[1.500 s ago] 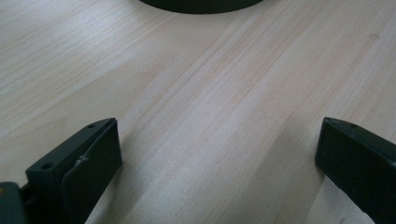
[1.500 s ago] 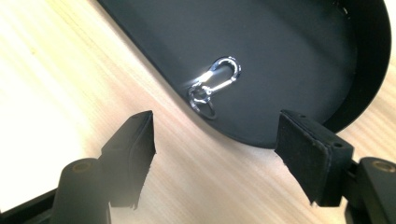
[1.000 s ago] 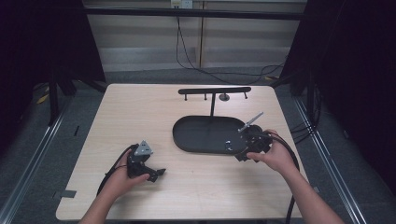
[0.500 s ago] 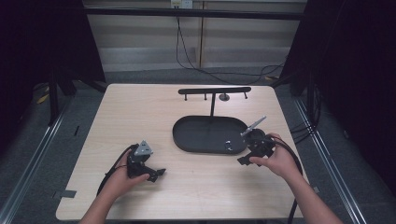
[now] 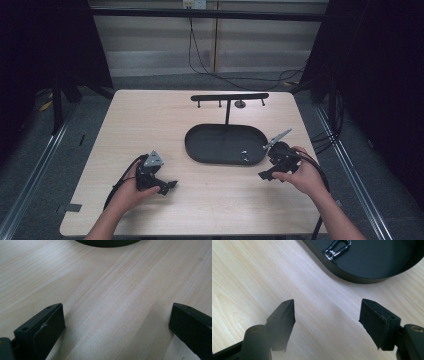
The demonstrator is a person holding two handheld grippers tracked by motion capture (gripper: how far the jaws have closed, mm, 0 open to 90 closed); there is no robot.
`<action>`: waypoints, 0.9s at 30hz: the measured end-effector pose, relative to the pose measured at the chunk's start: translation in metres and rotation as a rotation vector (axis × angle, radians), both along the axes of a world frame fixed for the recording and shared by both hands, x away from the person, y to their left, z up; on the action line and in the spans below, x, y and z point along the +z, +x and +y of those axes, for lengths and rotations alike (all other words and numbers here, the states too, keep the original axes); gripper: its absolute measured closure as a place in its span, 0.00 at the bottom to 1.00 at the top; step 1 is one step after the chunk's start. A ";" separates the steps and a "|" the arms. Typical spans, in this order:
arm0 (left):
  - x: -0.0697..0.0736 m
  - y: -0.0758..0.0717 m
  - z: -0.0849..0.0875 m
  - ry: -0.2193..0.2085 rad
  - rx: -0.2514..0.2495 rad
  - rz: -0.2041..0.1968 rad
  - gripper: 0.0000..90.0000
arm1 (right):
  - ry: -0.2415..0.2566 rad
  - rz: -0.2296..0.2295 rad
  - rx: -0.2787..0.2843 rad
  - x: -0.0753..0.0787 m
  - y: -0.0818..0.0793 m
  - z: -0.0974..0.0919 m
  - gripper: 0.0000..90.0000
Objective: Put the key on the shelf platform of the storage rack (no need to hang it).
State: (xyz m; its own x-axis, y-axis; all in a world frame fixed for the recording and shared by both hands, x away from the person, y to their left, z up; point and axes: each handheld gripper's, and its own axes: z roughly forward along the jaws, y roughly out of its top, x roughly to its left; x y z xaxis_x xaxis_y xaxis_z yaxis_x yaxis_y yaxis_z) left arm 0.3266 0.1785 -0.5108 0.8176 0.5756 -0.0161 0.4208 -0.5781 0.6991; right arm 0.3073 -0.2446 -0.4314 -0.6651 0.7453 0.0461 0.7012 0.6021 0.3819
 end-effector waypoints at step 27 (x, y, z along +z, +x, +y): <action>0.000 0.000 0.000 -0.001 0.001 0.000 0.00 | 0.013 0.007 -0.010 -0.011 -0.016 -0.013 0.32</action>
